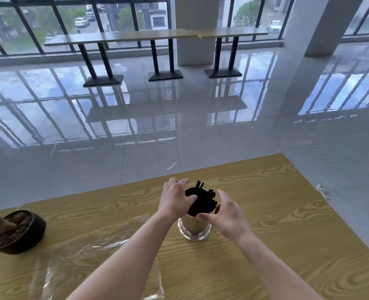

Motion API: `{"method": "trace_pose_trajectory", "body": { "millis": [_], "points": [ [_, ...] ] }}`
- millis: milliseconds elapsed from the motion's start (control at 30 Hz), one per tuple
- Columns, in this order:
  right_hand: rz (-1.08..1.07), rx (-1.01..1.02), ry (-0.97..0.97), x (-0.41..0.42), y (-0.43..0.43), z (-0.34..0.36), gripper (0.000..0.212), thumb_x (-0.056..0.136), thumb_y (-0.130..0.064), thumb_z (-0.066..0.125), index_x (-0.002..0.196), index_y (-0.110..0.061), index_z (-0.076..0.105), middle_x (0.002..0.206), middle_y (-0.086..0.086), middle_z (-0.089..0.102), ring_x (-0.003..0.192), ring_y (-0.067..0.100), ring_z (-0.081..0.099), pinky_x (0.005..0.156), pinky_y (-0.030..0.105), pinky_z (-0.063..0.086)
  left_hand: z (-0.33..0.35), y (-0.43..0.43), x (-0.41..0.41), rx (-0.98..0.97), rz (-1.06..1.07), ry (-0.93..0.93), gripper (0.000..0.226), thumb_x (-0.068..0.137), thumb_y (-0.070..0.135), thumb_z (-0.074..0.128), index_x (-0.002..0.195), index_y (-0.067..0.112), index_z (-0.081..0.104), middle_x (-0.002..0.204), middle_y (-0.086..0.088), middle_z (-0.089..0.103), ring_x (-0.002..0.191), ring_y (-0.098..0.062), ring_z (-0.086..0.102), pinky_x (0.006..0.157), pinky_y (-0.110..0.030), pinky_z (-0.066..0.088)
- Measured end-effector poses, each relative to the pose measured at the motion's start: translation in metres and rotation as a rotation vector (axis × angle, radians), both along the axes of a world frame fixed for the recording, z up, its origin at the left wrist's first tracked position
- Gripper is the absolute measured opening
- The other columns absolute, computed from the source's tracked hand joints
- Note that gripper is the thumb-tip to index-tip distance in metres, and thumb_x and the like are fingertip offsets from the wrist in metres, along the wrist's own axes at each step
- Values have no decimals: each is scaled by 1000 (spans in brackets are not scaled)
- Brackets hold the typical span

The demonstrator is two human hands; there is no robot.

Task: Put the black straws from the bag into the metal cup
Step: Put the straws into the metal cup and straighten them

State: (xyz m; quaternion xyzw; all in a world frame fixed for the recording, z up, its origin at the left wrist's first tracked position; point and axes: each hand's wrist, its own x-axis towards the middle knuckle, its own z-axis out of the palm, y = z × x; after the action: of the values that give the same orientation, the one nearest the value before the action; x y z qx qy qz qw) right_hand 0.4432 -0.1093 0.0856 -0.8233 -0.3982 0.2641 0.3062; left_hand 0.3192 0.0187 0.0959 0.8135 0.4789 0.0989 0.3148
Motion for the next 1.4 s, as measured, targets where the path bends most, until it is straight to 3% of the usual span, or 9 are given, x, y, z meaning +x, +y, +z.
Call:
{"method": "trace_pose_trajectory", "body": {
  "millis": [167,333,433,567,767,933,1100,1267,1400],
  "points": [
    [7,-16,-51,7,15,-1,95,69,-53,86,145,-14,44,131,6,67,119,26,62,79,28,43,-7,11,12,-7,-28,53,57,88,35,68,141,21,53,125,-6,50,126,-24,40,105,-35,37],
    [3,19,-70,11,23,-4,56,81,-44,79,128,-20,58,113,-3,72,96,17,64,59,10,34,-10,13,21,29,-29,-14,33,89,35,68,121,31,70,93,6,47,110,-22,48,92,-32,42],
    [3,18,-88,13,29,-3,46,86,-44,74,124,-24,60,108,-5,72,86,12,59,58,13,37,-11,14,27,13,-6,-20,31,88,38,70,118,30,71,96,6,52,109,-19,48,88,-31,42],
    [19,-23,-75,18,40,-1,33,87,-45,69,113,-27,64,99,-6,72,92,16,67,69,28,49,-14,14,32,-1,2,-22,22,92,34,64,109,27,75,104,3,62,110,-20,46,86,-30,39],
    [143,-16,-2,28,54,6,23,87,-40,71,103,-24,70,93,-7,72,89,15,67,72,30,53,-7,14,20,-69,9,-126,18,87,20,61,75,15,74,74,-4,69,86,-25,59,65,-38,49],
    [243,-83,14,36,68,16,25,84,-39,74,103,-22,70,94,-3,72,91,17,67,74,30,52,-1,19,9,-136,21,-115,25,86,21,63,62,14,66,59,0,61,58,-18,55,54,-32,44],
    [209,-112,-198,29,75,15,58,82,-53,72,133,-32,56,125,1,69,114,26,64,82,35,51,-7,13,1,-106,148,-228,10,87,26,69,86,25,79,74,7,71,74,-14,66,64,-32,53],
    [196,-111,-292,33,65,4,75,76,-63,71,141,-36,46,127,4,68,116,28,62,84,38,50,-16,13,2,-3,216,-271,13,86,28,74,96,21,77,91,4,69,83,-14,63,70,-27,47],
    [138,-24,-313,38,57,4,71,74,-65,73,136,-35,54,113,-3,70,104,20,64,73,30,45,-18,12,3,40,224,-286,14,85,27,75,95,18,78,92,3,70,88,-19,63,77,-36,53]
  ]
}}
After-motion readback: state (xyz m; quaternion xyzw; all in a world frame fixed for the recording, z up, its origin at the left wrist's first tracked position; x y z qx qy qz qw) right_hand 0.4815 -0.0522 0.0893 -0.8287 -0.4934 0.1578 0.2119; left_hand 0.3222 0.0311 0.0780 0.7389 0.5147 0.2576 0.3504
